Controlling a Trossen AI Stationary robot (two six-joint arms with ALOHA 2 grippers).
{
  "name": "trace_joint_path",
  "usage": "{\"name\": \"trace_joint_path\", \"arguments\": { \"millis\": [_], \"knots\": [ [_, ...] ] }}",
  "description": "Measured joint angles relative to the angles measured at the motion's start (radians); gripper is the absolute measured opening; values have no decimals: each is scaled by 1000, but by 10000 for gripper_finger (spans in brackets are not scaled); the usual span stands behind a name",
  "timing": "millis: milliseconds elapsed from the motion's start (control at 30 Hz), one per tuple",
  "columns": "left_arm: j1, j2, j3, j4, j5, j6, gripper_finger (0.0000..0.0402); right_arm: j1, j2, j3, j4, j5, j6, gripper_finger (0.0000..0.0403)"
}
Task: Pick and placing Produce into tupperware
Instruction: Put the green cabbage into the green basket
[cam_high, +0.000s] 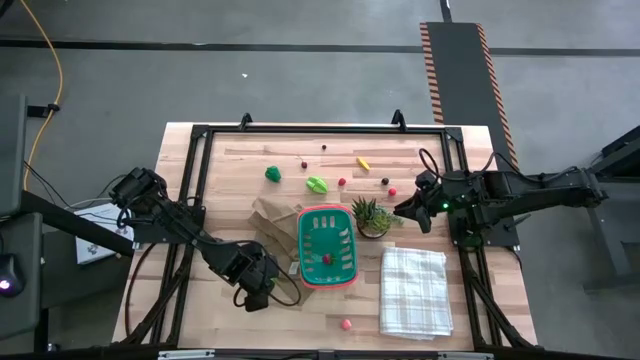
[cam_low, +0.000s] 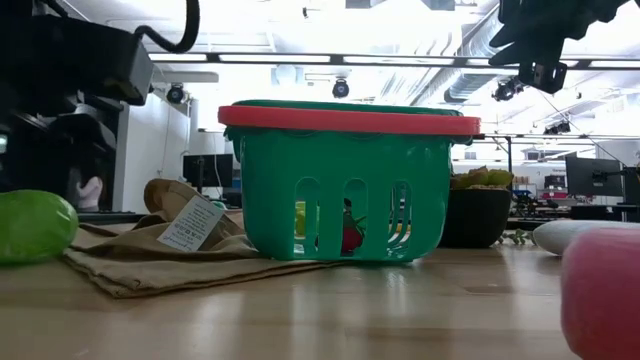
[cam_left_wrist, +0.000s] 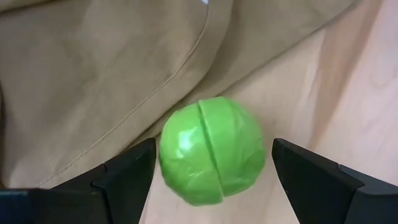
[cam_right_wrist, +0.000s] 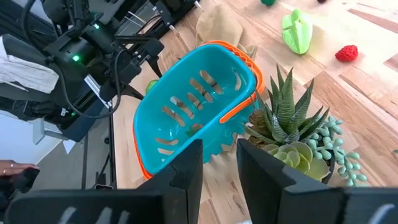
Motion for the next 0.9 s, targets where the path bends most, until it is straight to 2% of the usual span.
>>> {"name": "trace_joint_path", "arguments": {
  "millis": [900],
  "knots": [
    [0, 0, 0, -2, -7, -20, 307, 0, 0, 0, 0, 0, -4, 90]
  ]
}}
